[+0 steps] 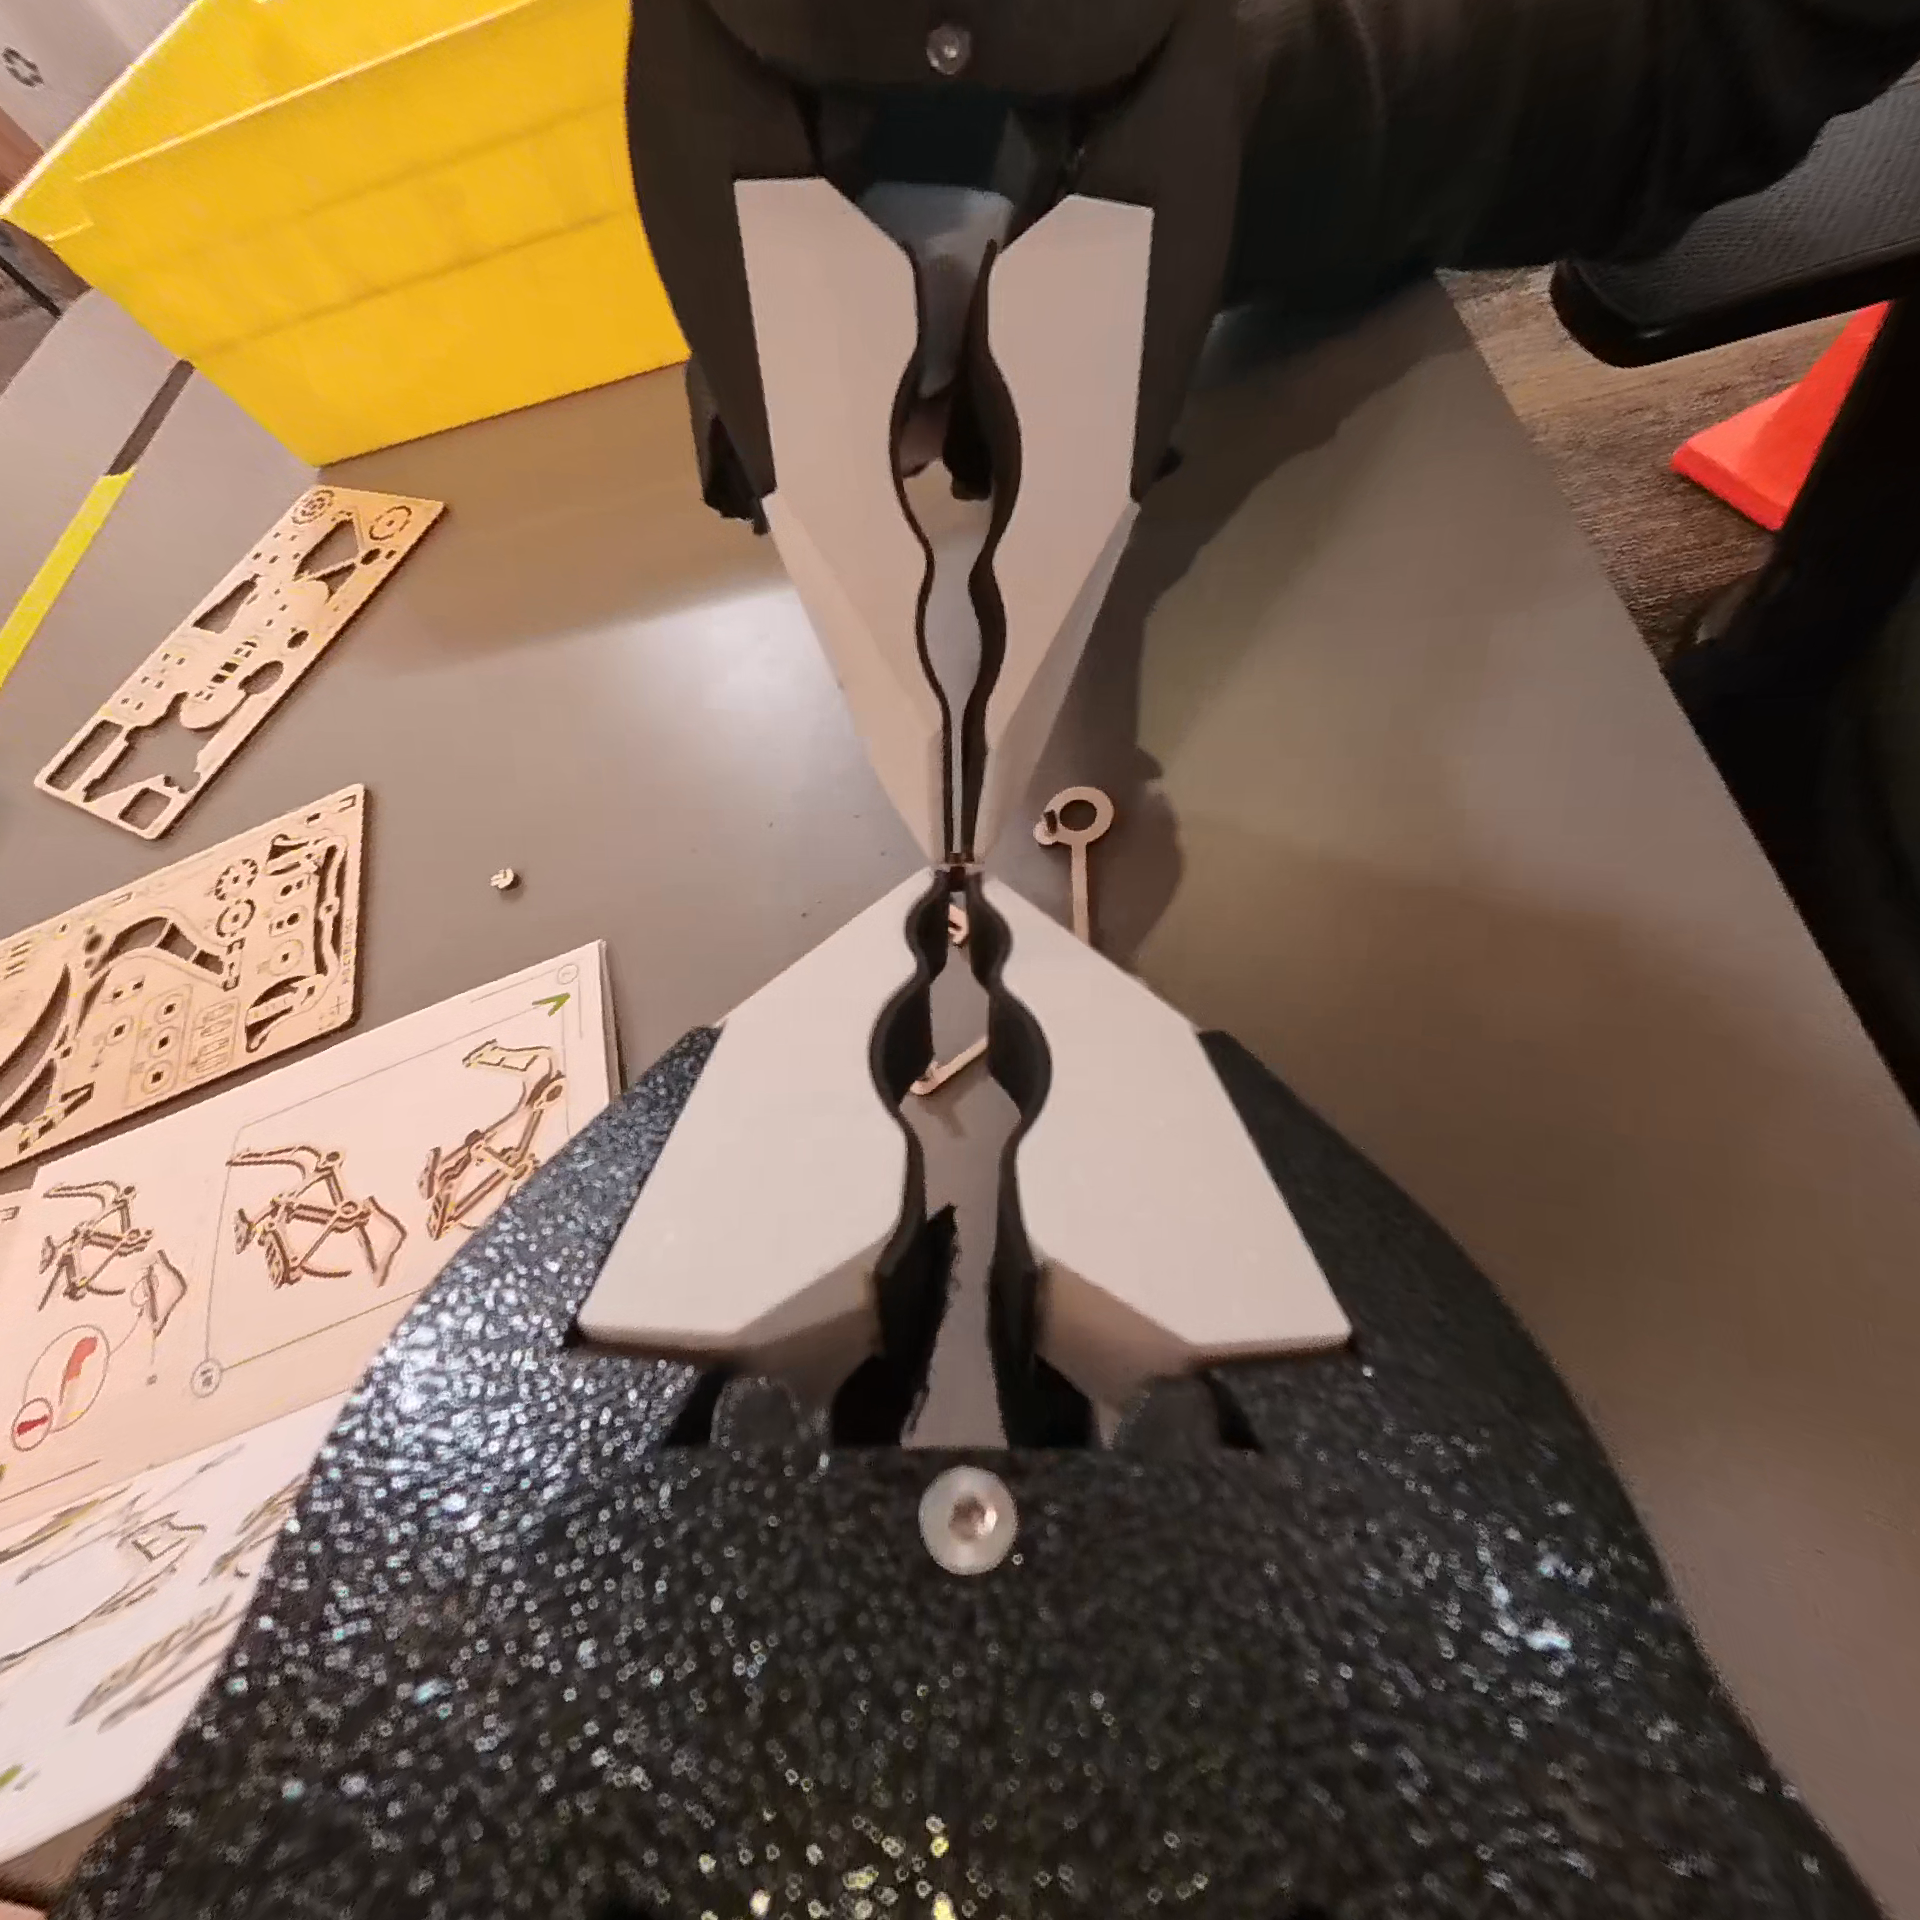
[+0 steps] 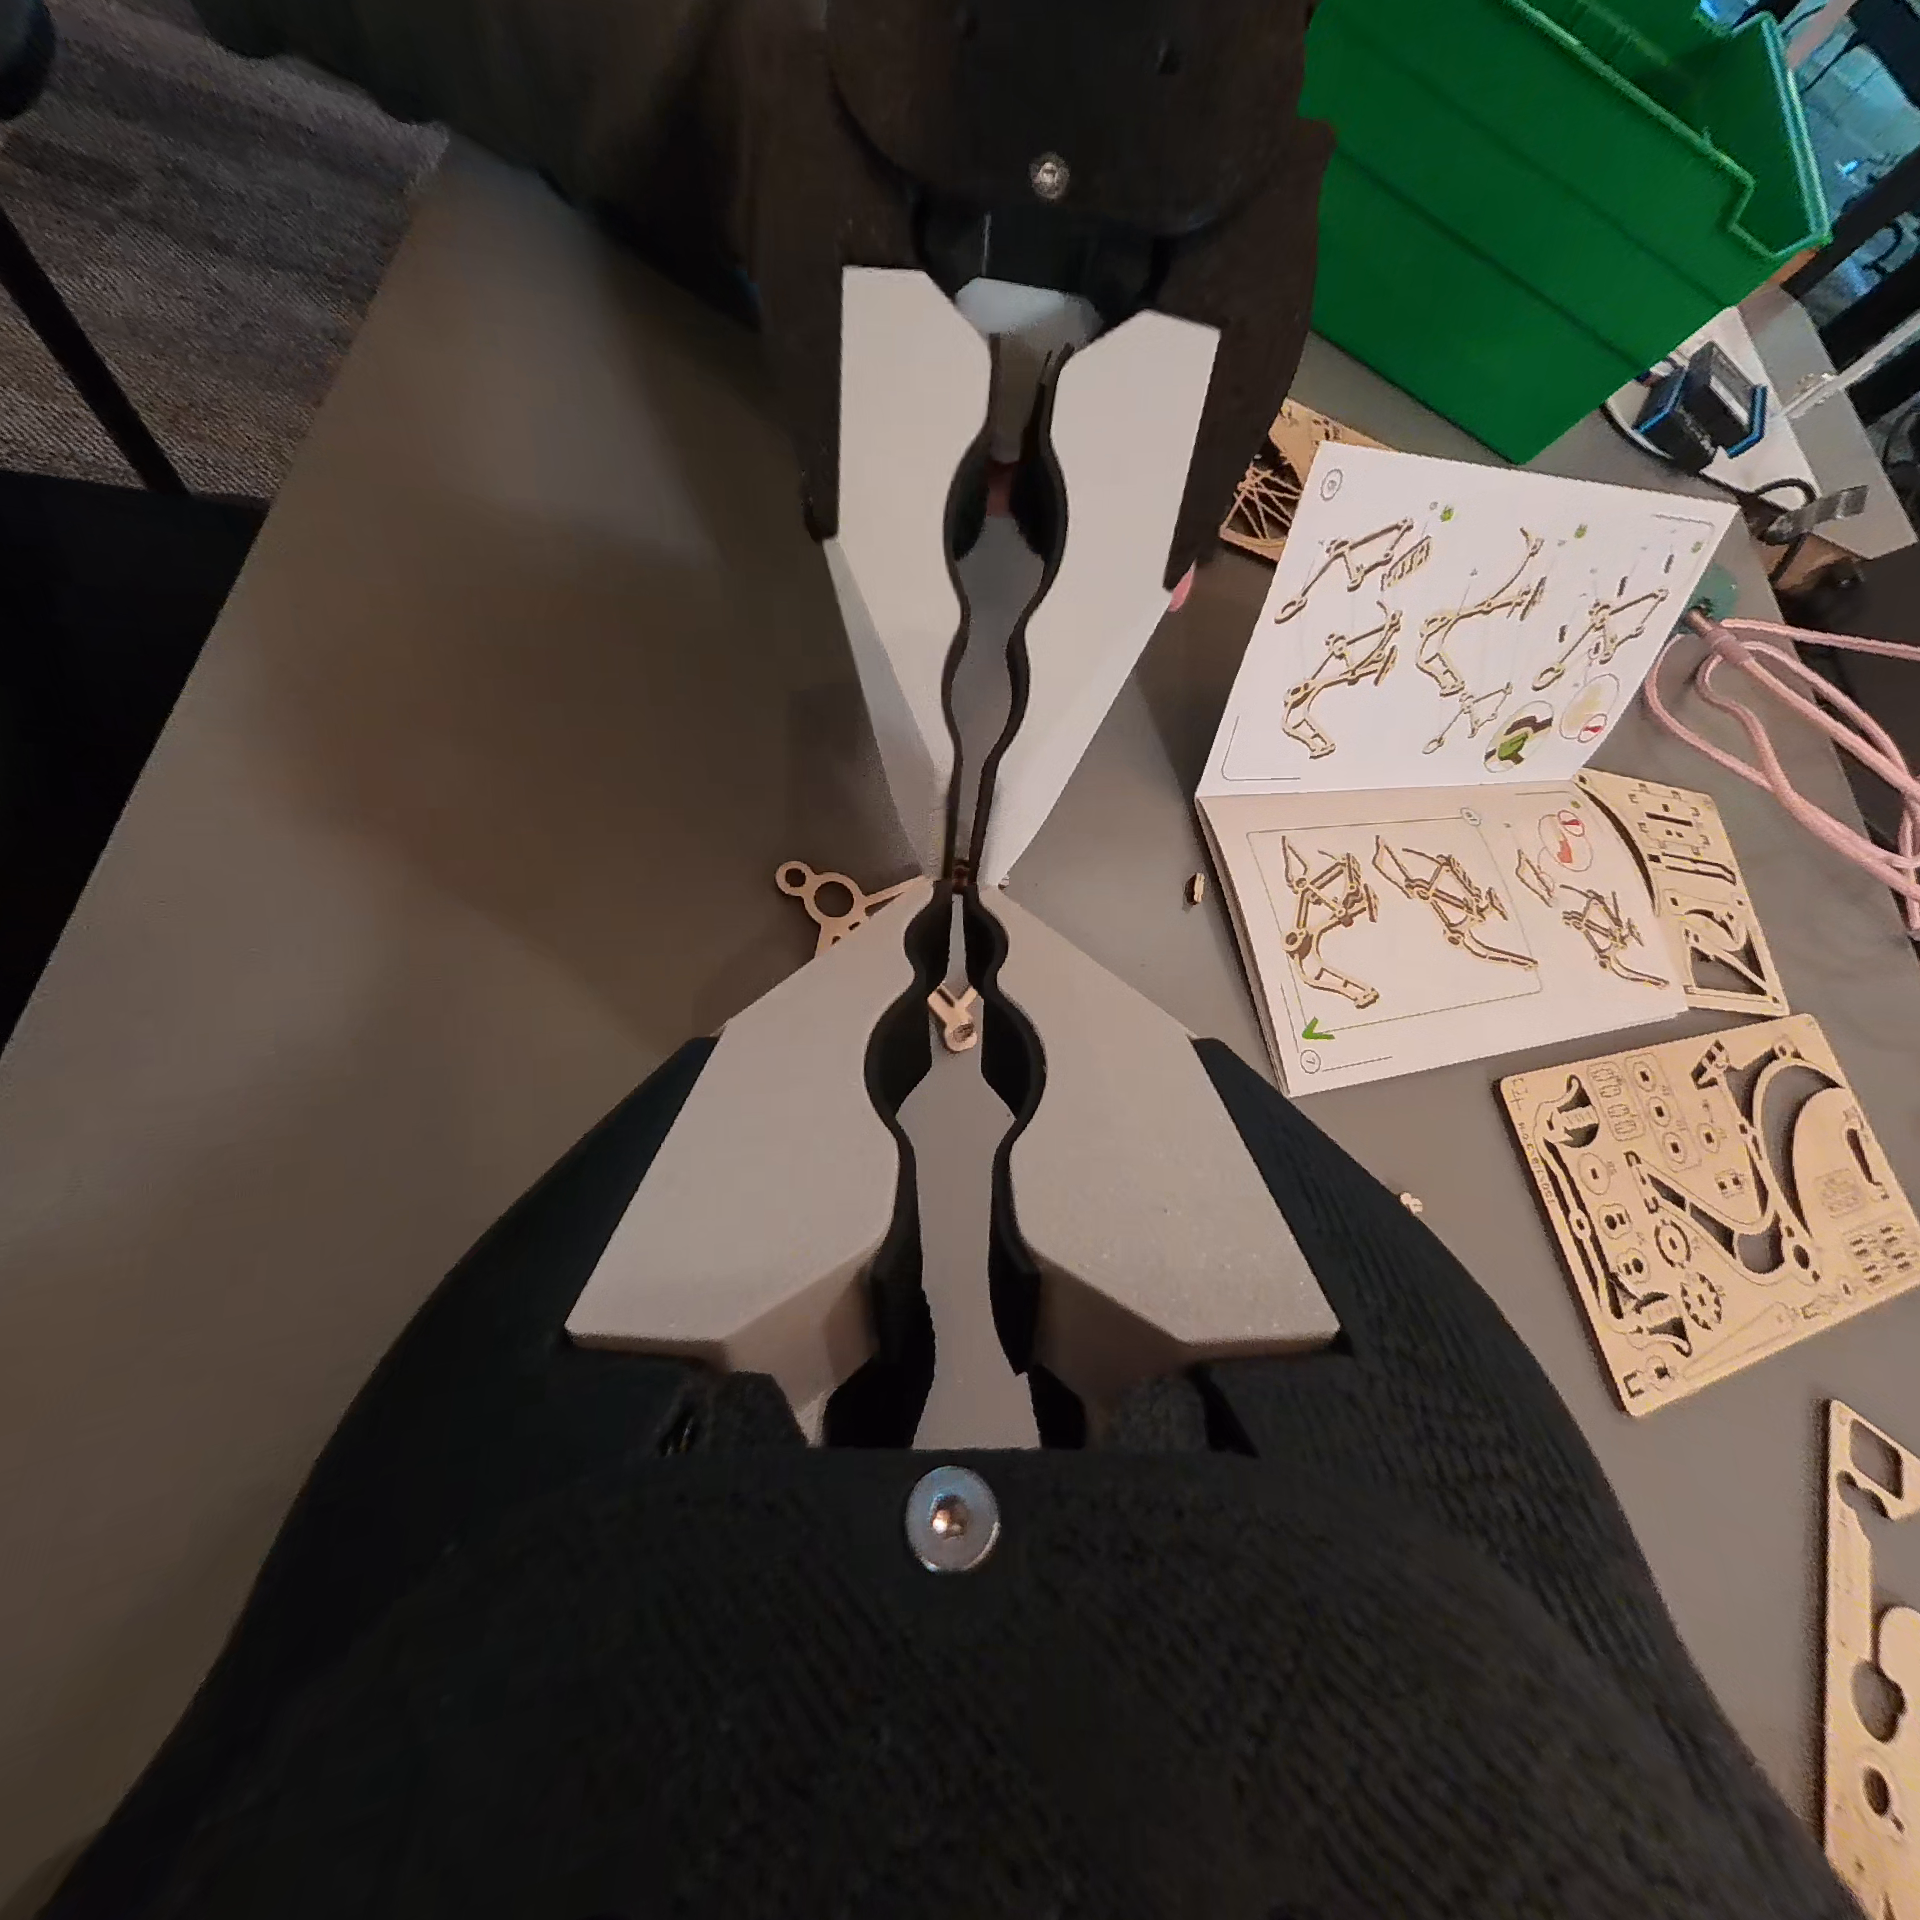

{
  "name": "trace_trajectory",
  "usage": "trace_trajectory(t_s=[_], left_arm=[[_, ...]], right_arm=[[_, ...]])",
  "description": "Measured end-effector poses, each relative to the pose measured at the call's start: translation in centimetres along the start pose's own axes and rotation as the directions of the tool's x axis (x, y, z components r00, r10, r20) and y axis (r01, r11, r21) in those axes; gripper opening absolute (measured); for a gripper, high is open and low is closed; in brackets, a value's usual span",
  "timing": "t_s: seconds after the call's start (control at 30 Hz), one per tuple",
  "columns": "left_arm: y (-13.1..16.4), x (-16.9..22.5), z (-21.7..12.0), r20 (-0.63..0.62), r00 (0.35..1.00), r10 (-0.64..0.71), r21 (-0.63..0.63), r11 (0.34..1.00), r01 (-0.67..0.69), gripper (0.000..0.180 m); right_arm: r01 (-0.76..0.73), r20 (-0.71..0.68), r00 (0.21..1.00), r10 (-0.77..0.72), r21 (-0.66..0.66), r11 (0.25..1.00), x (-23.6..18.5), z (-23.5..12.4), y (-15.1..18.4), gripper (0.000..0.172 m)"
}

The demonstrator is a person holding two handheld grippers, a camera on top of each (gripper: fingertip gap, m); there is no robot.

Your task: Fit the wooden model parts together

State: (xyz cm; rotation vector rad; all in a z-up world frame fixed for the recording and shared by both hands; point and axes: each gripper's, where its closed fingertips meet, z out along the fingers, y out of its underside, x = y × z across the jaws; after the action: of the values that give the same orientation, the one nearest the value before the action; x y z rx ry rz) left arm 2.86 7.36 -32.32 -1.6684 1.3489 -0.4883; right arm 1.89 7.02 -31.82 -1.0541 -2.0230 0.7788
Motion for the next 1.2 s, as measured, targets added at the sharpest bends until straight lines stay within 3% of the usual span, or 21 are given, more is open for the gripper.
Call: trace_trajectory(t_s=[0.03, 0.27, 0.53, 0.7, 0.97, 1.2], left_arm=[[0.0, 0.0, 0.0, 0.001, 1.0, -0.005, 0.0, 1.0, 0.005, 0.0], [-0.2, 0.1, 0.0, -0.034, 0.996, -0.087, 0.028, 0.996, 0.088, 0.0], [-2.1, -0.3, -1.0, -0.129, 0.96, -0.248, 0.172, 0.948, 0.268, 0.0], [-3.8, -0.7, -1.9, -0.183, 0.936, -0.3, 0.295, 0.892, 0.343, 0.0], [-4.7, -1.2, -2.3, -0.179, 0.933, -0.313, 0.373, 0.855, 0.359, 0.0], [-4.3, -1.5, -2.2, -0.141, 0.94, -0.31, 0.357, 0.87, 0.341, 0.001]], right_arm=[[0.002, -0.002, 1.0, -0.002, 0.003, 1.0, 0.0, 0.0, 0.0, 0.0], [-0.018, 0.0, 1.0, 0.018, 0.05, 0.999, 0.0, -0.1, -0.1, 0.0], [-0.119, 0.019, 0.993, 0.117, 0.221, 0.968, 0.7, -1.4, -2.0, 0.0], [-0.231, 0.073, 0.973, 0.22, 0.346, 0.909, 1.3, -2.5, -3.4, 0.0], [-0.335, 0.142, 0.942, 0.304, 0.43, 0.838, 1.9, -3.2, -4.1, 0.0], [-0.239, 0.033, 0.969, 0.247, 0.399, 0.885, 2.2, -2.9, -3.8, 0.0]])
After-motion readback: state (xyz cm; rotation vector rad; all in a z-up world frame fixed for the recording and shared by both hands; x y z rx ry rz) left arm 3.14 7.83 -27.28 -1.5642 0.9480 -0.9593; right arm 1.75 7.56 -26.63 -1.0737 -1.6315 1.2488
